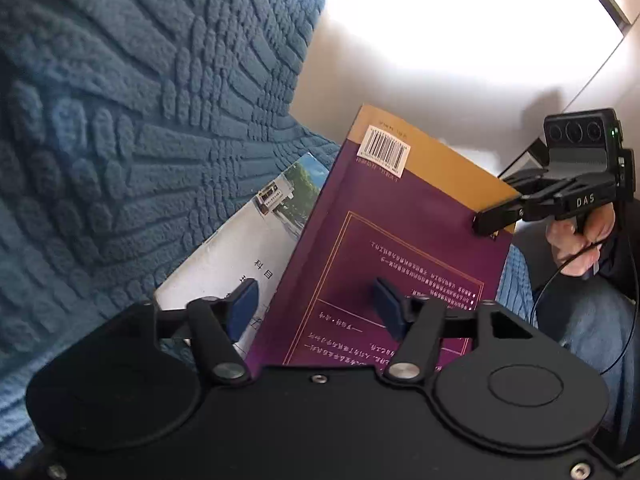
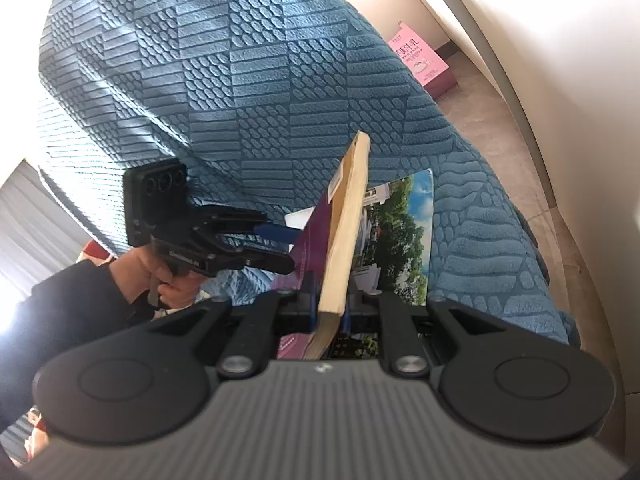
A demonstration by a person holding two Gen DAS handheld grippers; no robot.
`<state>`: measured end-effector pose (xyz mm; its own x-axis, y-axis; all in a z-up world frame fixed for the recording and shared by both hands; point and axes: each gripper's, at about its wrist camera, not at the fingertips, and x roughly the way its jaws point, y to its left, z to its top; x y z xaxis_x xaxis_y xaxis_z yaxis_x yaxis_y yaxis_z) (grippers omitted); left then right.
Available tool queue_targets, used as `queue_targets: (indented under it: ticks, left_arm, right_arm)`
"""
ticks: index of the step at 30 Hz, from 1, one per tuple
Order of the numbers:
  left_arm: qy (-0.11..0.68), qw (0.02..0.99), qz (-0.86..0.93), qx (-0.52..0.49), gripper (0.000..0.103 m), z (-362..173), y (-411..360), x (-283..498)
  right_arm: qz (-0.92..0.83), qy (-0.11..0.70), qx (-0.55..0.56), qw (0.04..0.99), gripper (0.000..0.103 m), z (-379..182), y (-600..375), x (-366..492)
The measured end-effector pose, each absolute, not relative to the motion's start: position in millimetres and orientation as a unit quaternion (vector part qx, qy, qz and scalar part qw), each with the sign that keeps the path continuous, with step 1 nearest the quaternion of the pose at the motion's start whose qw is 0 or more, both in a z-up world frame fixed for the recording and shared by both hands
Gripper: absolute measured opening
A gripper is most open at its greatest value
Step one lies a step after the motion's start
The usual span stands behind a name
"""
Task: Organize objects
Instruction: 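Carry the purple book up off the seat with both grippers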
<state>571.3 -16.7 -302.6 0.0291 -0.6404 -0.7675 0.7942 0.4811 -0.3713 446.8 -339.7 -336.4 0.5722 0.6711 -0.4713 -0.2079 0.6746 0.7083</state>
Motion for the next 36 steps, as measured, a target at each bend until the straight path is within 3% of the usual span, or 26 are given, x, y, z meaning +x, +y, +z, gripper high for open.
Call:
queue_targets:
  ticks: [5,10,14,20,29,36]
  left_arm:
    - [0.508,0.689,-0.513,0.066,0.075,-312,-19,575]
    - [0.506,0.693,-0.508,0.067,0.069,-313,-19,572]
    - [0.508,0.704,-0.492,0.067,0.056,-309,-17,567]
    - [0.524,0.699,-0.483,0.067,0.047,-300,-11,556]
    - [0.541,0.669,-0.507,0.049,0.042,-303,1,533]
    - [0.546,0.646,-0.533,-0.003,0.039,-317,12,521]
  right_arm:
    - [0.265,0.376,0.306,0.834,0.015,-338,-340,445]
    - [0.251,0.374,0.316,0.835,0.015,-340,-340,445]
    - [0.214,0.377,0.322,0.842,0.015,-342,-339,449]
    - [0.176,0.363,0.310,0.861,0.015,-332,-332,455]
    - [0.193,0.315,0.310,0.876,0.013,-308,-318,476]
    - [0.214,0.324,0.313,0.867,0.013,-323,-322,498]
